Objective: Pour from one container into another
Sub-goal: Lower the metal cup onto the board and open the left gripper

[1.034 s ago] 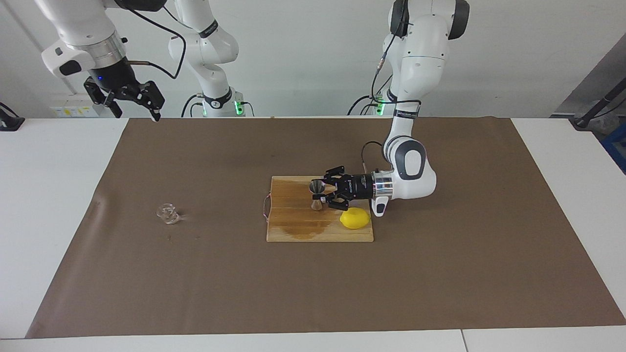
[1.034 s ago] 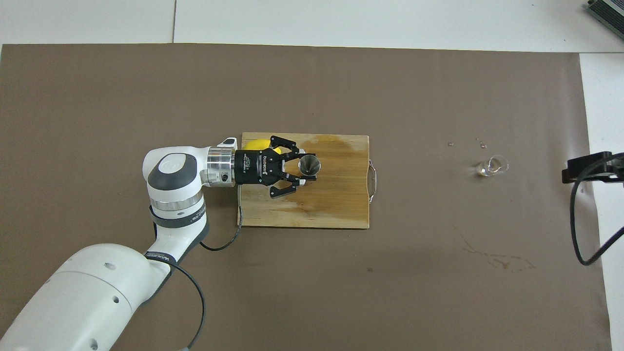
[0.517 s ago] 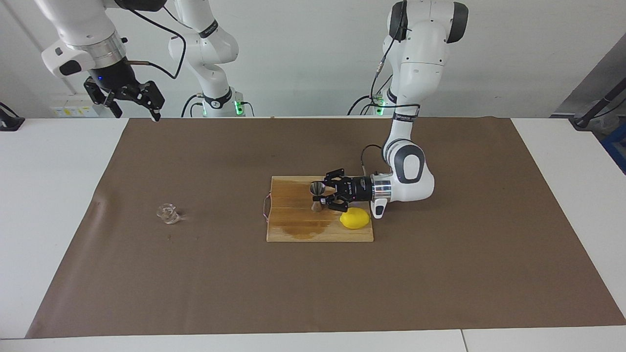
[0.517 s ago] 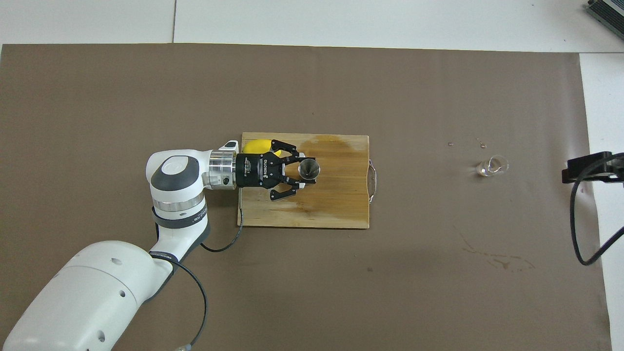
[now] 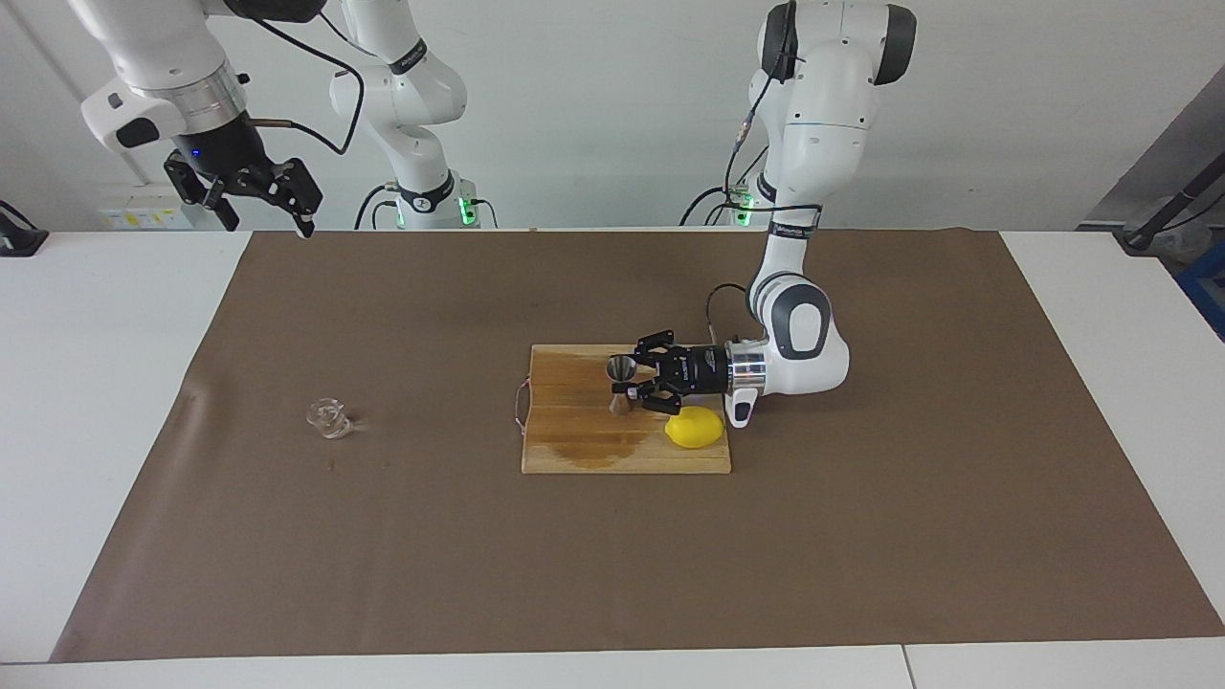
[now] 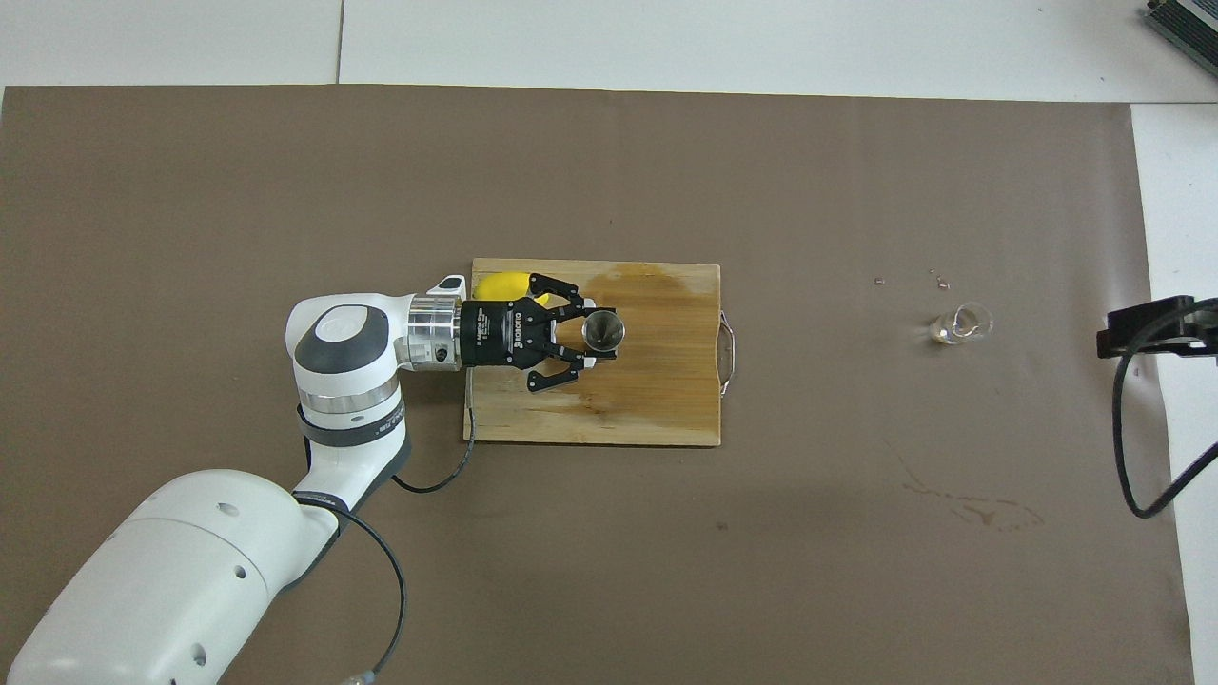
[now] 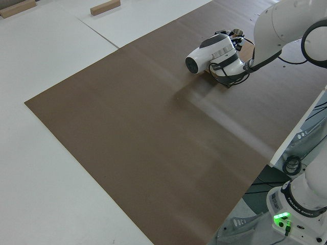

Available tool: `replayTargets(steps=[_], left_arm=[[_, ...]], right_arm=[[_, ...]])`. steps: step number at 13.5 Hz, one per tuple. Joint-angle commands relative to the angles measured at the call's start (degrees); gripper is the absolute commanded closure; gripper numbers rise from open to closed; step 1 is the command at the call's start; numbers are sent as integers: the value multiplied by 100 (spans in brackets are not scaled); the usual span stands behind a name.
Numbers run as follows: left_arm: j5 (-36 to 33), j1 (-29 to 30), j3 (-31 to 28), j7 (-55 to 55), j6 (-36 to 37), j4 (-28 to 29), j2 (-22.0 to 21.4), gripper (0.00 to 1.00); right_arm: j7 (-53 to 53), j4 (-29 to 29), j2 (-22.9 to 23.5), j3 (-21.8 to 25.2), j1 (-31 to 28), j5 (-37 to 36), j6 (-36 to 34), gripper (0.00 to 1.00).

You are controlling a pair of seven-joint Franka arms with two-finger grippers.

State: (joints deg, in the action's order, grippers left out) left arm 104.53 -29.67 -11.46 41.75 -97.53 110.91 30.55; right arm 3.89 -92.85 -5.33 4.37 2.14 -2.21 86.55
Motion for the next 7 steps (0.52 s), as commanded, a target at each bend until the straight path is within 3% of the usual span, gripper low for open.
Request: replayTargets(steps=[1,3,7], left_arm=[[190,-47,-67,-97,111,124,-5,29],[208,-56,-67,-79,111,124,-5,0],[191,-65,-75,-79,102,133,-5,0]], right_arm=[[41,-67,-83,-7,-12,134,-15,0],[42,-67,-83,-7,-12,134,-6,0],[41,-67,-83,-7,-12,134,-6,0]])
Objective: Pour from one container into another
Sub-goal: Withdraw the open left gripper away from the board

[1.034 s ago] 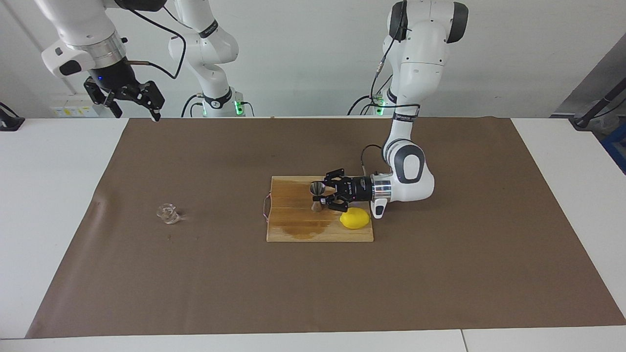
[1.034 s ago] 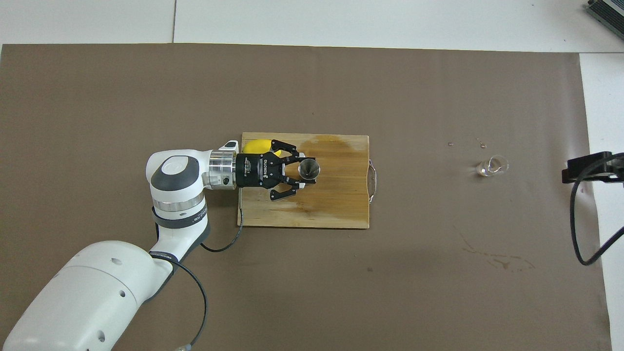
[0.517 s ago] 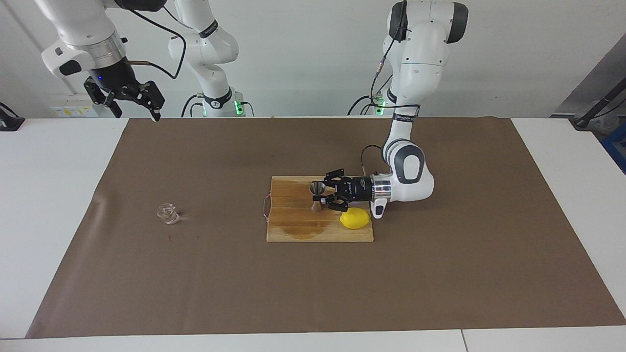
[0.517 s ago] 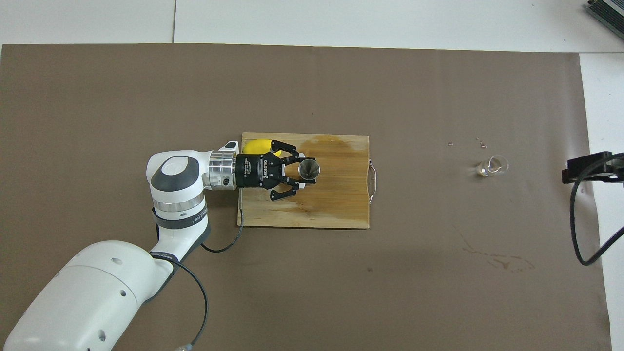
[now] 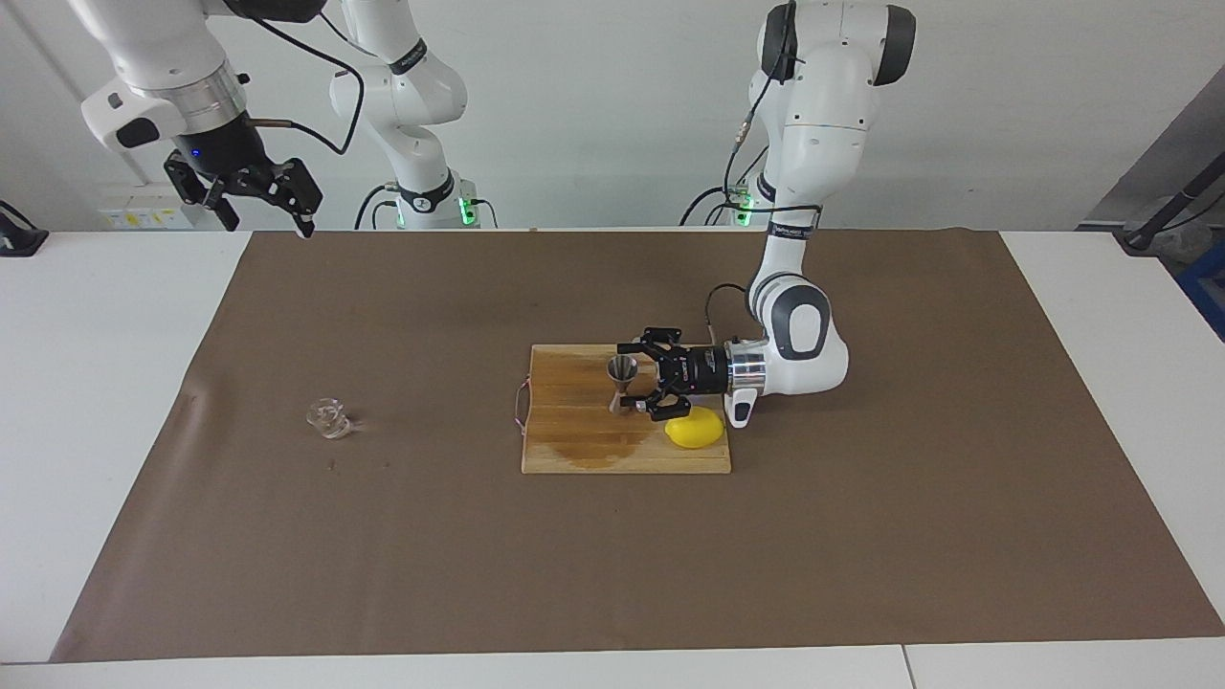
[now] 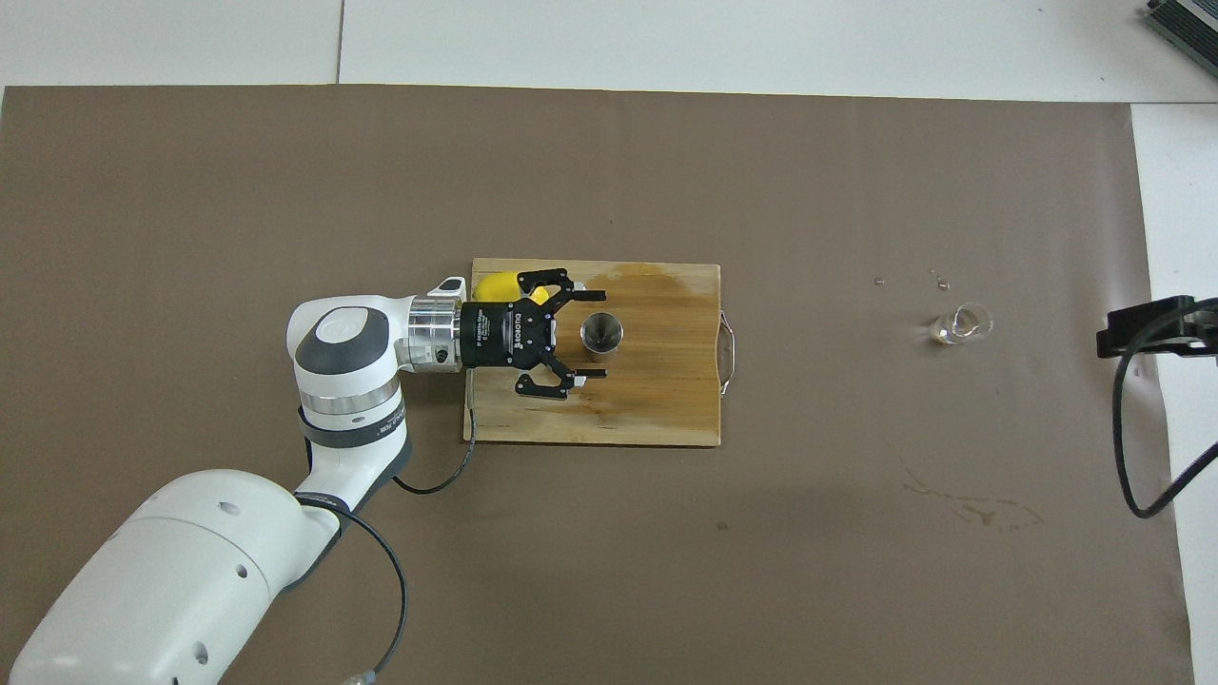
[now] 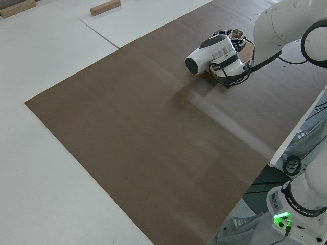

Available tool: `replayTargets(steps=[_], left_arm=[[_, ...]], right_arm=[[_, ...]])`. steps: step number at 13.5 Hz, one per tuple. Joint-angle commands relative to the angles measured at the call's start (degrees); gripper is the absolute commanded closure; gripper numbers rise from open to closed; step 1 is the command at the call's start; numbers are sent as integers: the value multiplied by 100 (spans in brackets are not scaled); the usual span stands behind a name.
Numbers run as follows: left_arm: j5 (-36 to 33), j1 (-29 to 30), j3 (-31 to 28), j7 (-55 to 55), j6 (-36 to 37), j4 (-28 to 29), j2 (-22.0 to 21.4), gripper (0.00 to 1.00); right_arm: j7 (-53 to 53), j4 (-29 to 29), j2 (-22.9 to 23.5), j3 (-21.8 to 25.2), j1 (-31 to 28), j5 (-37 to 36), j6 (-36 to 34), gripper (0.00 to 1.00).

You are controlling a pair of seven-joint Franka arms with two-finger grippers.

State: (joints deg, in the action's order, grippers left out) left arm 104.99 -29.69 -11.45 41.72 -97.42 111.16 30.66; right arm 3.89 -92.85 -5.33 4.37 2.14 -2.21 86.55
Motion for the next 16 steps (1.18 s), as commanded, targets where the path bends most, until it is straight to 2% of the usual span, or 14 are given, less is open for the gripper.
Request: replayTargets(steps=[1,4,9,12,14,16], left_arm=[[119,-54,-77,-67,91,108,-16,0],[-170,51,-86,-59,100,73,-34,0],[-1339,657,-94,-68,100,-173,-191,0],[-1787,956,-121,-24,302,-296,-481,0],[-2314,1175,-129,-32,320,-524,-666,0],[-2963,1395,-147,-50,486,-954,-684,0]], right_arm=[[50,-66,-83,-7,-12,134,-6,0],[42,-66,-83,19,-64,134,-6,0],[24,-75,-83,20,-64,125,107,0],[-500,-259,-100,11,-82,142,703,0],[-845,-277,-100,54,-108,151,784,0],[-1082,-295,-100,63,-379,518,881,0]])
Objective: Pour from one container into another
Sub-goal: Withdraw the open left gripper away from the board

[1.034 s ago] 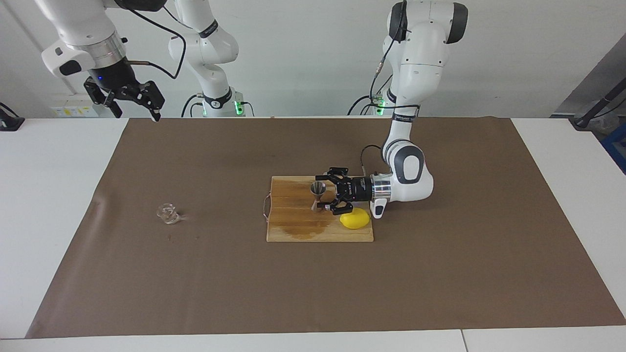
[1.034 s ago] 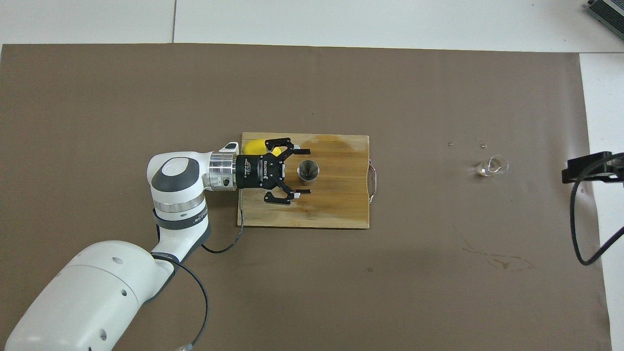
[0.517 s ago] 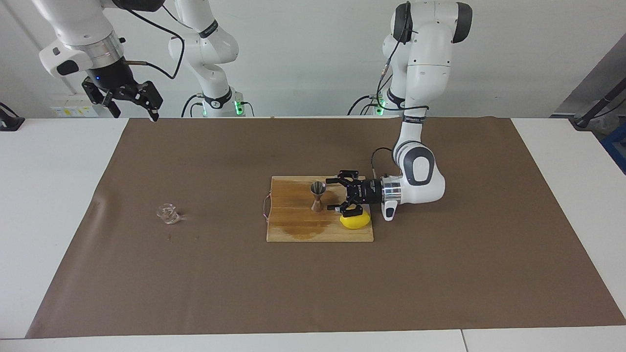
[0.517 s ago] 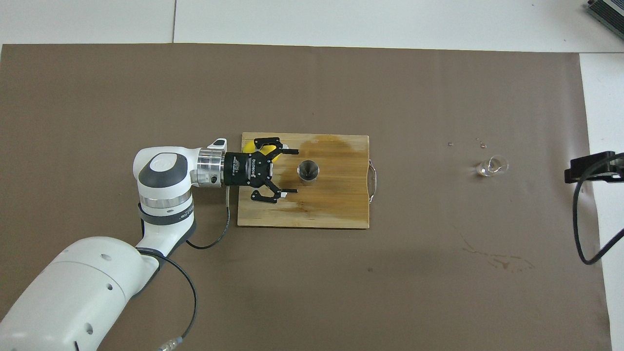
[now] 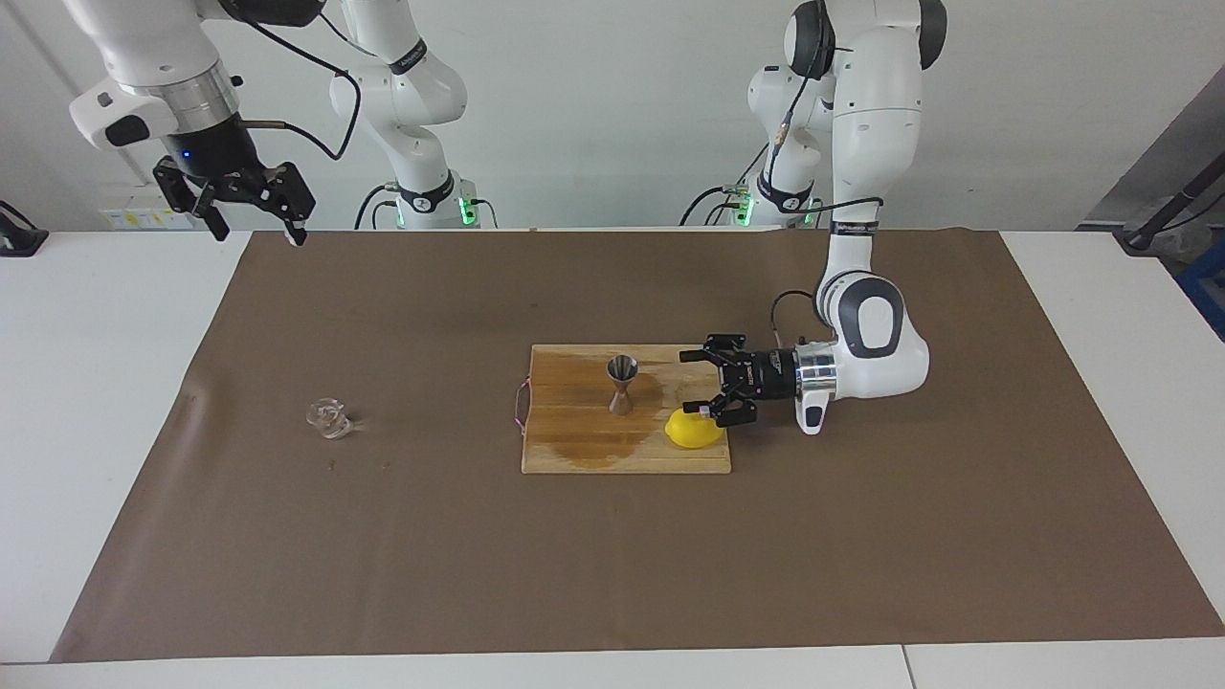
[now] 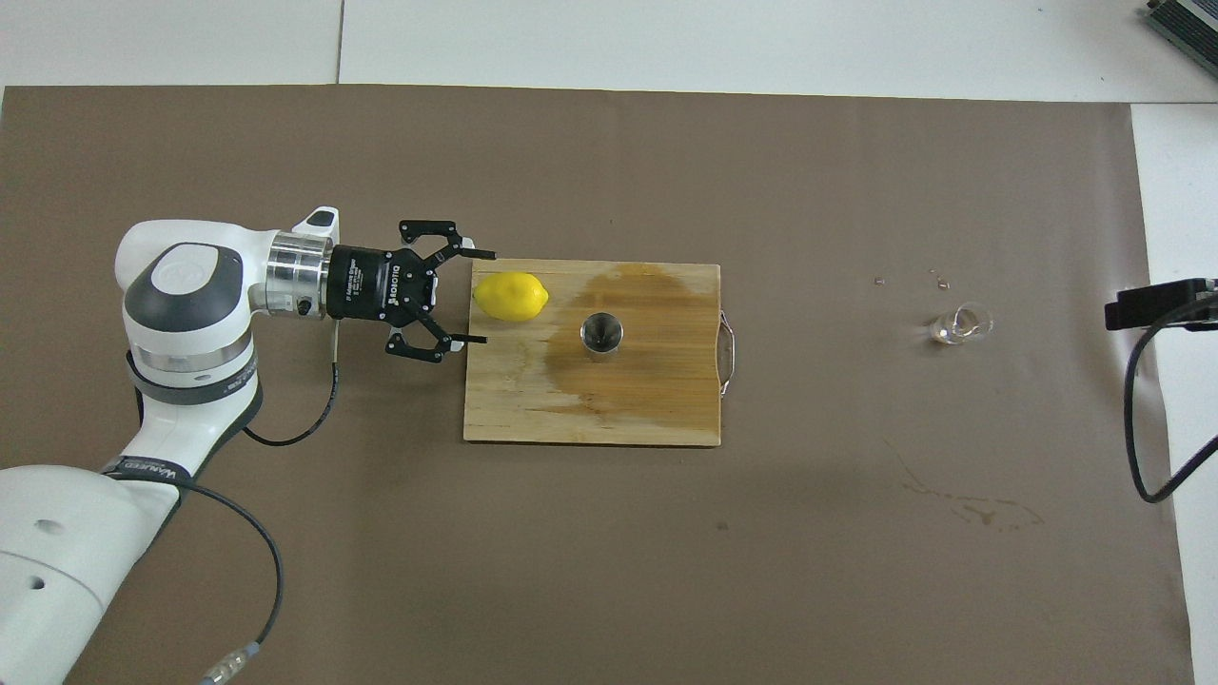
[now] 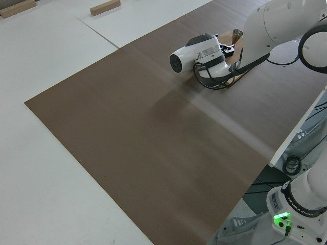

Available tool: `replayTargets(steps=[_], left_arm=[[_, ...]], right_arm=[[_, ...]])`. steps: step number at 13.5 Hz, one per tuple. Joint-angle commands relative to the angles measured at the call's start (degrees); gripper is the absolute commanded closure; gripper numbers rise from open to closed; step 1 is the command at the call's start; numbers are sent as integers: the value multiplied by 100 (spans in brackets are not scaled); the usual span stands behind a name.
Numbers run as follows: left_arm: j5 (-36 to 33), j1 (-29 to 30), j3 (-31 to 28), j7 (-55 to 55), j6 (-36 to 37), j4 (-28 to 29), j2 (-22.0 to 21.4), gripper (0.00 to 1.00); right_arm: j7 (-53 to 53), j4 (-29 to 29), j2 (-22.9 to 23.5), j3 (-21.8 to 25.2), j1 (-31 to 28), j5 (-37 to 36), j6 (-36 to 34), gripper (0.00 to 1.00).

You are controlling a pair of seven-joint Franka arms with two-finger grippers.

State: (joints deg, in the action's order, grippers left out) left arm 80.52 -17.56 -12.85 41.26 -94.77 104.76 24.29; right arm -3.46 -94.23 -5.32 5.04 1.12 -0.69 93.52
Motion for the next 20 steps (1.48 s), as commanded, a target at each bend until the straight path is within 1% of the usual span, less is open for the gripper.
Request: replayTargets(steps=[1,4,6,8,9,11,13,15,16,19,20], left_arm=[[-833,296,2,-30,301,-560,-30,0],[-1983,525,-7,-74,389,-1228,-65,0],[-2688,543,-7,-223,407,-1519,-179,0],[-3207,534,-94,-486,407,-1625,-284,0],[-3410,499,-155,-809,390,-1626,-328,0],[-4102,455,-217,-1774,241,-1626,-390,0],[-4727,455,-218,-2444,144,-1652,-452,0],[-5473,455,-174,-2902,126,-1897,-530,0],[-5799,429,-165,-3104,117,-1916,-566,0],[-6591,298,-130,-4026,-259,-1924,-732,0],[-6750,297,-130,-4316,-322,-1924,-794,0]], right_arm=[[-470,-192,-101,-3,-357,438,254,0],[-795,-201,-83,-3,-454,491,298,0],[-1391,-298,-74,-3,-620,727,482,0],[-2356,-333,13,-3,-884,1131,562,0],[-2753,-377,83,-3,-1007,1298,597,0],[-3535,-640,101,-3,-1192,1693,938,0],[-4728,-667,372,-3,-1446,2176,1010,0],[-5408,-667,680,-3,-1640,2651,1089,0],[-5785,-650,855,-3,-1676,2984,1107,0],[-7234,-632,1532,-3,-2062,3811,1204,0],[-7604,-632,1699,-3,-2167,3909,1178,0]])
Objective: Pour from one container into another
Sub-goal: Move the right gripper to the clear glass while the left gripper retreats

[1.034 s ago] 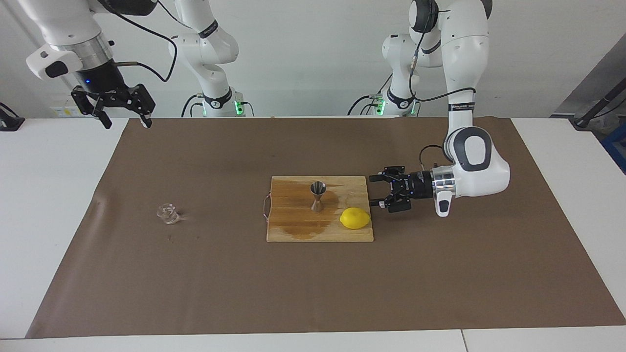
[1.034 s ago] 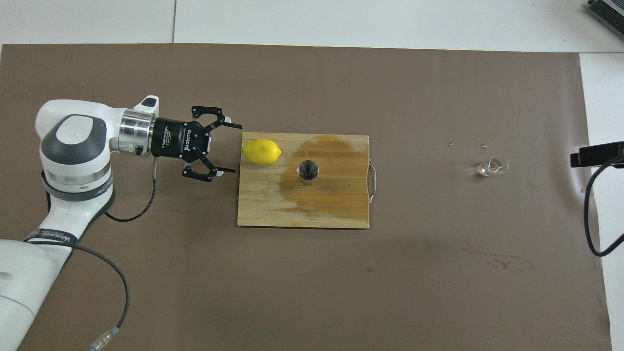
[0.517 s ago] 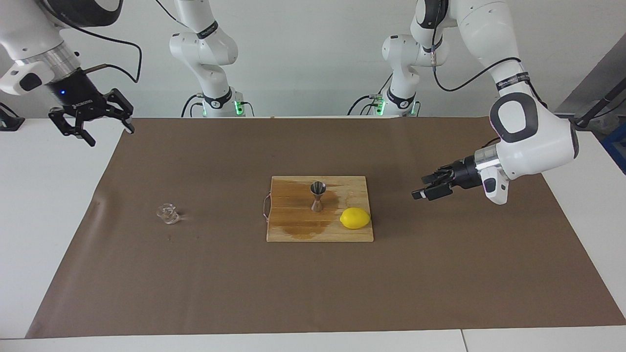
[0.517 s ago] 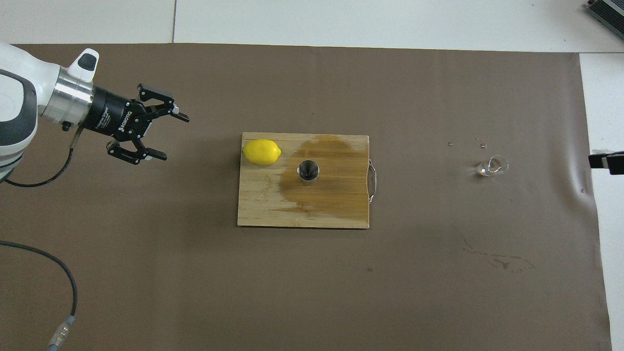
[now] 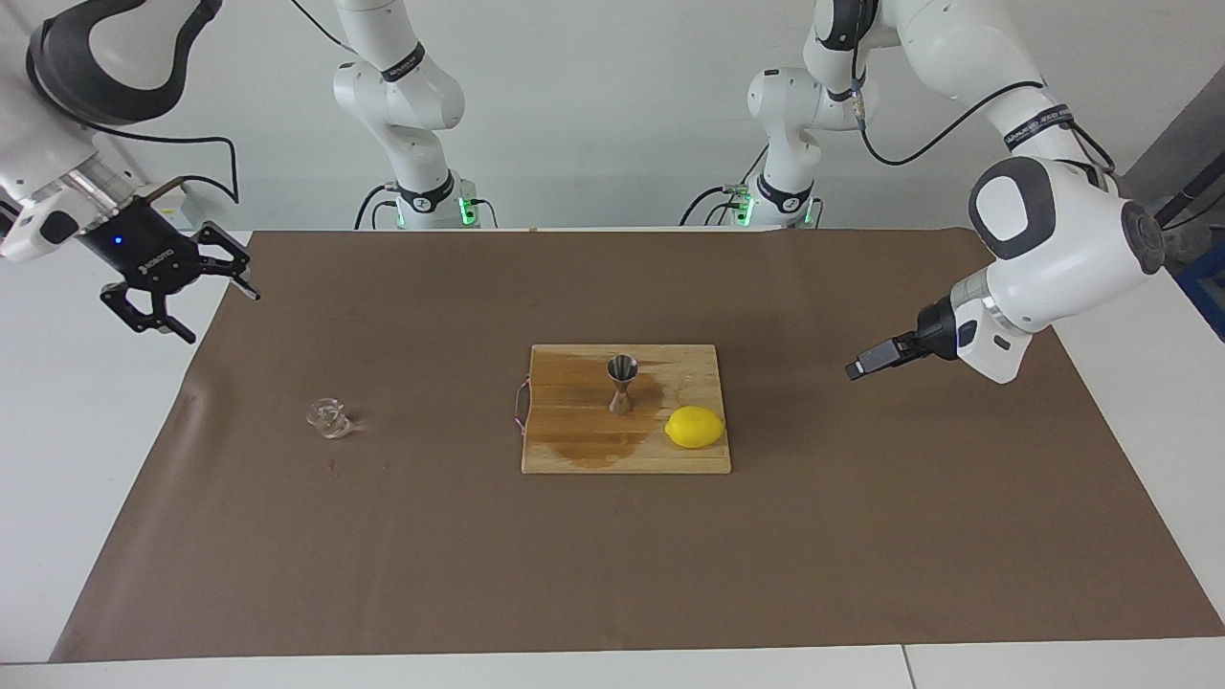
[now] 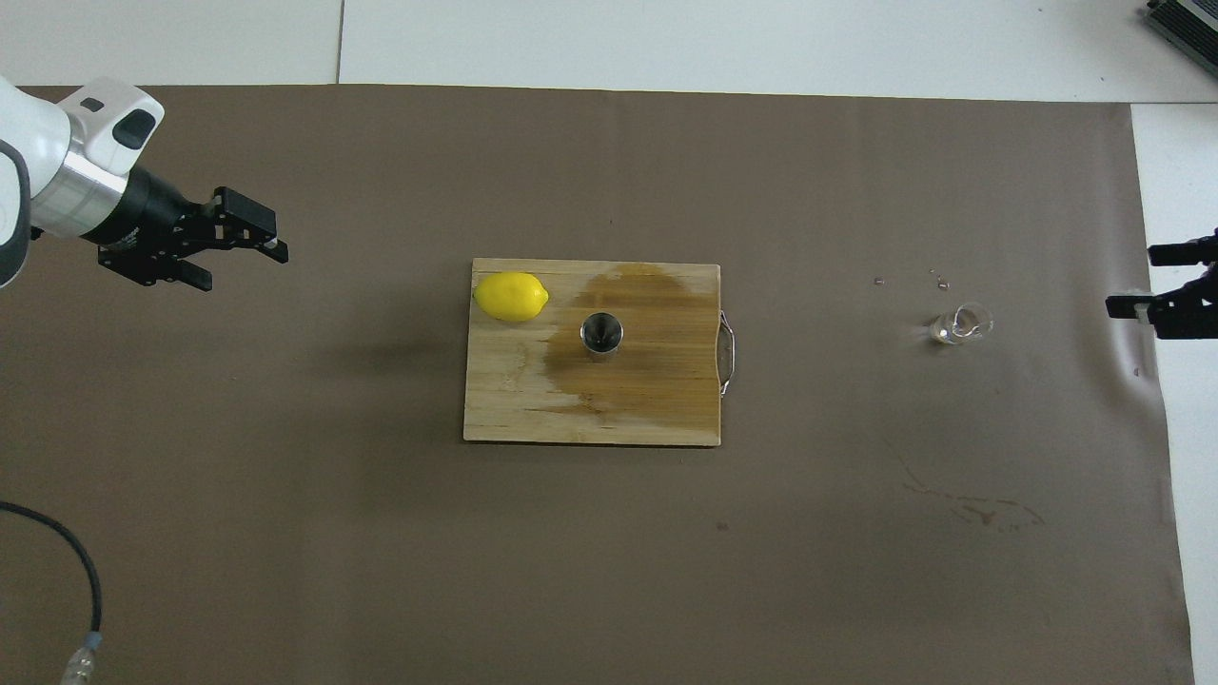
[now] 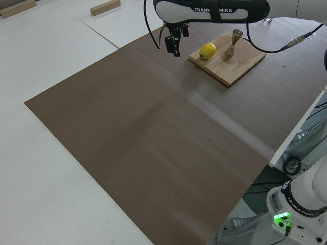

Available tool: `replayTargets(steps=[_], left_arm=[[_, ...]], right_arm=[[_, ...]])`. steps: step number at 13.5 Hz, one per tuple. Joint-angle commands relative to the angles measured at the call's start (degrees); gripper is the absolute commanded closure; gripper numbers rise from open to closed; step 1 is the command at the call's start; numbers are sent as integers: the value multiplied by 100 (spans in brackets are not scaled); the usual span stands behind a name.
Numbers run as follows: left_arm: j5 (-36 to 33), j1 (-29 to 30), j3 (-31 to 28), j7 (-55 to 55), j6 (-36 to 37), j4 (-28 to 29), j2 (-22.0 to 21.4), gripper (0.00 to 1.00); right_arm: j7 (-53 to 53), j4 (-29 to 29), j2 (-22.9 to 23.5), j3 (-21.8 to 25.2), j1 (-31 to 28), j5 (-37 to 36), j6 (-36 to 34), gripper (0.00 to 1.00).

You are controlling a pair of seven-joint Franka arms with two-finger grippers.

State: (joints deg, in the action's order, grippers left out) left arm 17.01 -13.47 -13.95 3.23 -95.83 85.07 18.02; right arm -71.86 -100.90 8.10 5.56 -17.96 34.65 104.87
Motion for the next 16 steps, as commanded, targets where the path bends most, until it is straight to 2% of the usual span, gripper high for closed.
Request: replayTargets(steps=[1,4,6,10,12,14,16], left_arm=[[-452,-112,-29,-734,-226,45,-220,0],[-776,-233,-12,-982,-226,45,-527,0],[-1032,-375,-12,-991,-174,71,-790,0],[-1165,-358,-20,-1430,28,159,-1134,0],[-1174,-305,-20,-1430,248,185,-1257,0],[-1182,-226,-3,-1430,502,185,-1336,0],[-1235,324,486,-1439,792,150,-1336,0]], right_arm=[[-995,35,516,-55,-347,445,-62,0],[-2048,0,981,-55,-584,910,-264,0],[-2917,9,1499,-55,-778,1603,-746,0],[-3878,175,1984,-81,-902,2009,-1187,0],[-3976,202,2011,-116,-902,2028,-1223,0],[-4562,202,2099,-134,-858,2011,-1214,0],[-4837,228,2134,-134,-841,1967,-1206,0]])
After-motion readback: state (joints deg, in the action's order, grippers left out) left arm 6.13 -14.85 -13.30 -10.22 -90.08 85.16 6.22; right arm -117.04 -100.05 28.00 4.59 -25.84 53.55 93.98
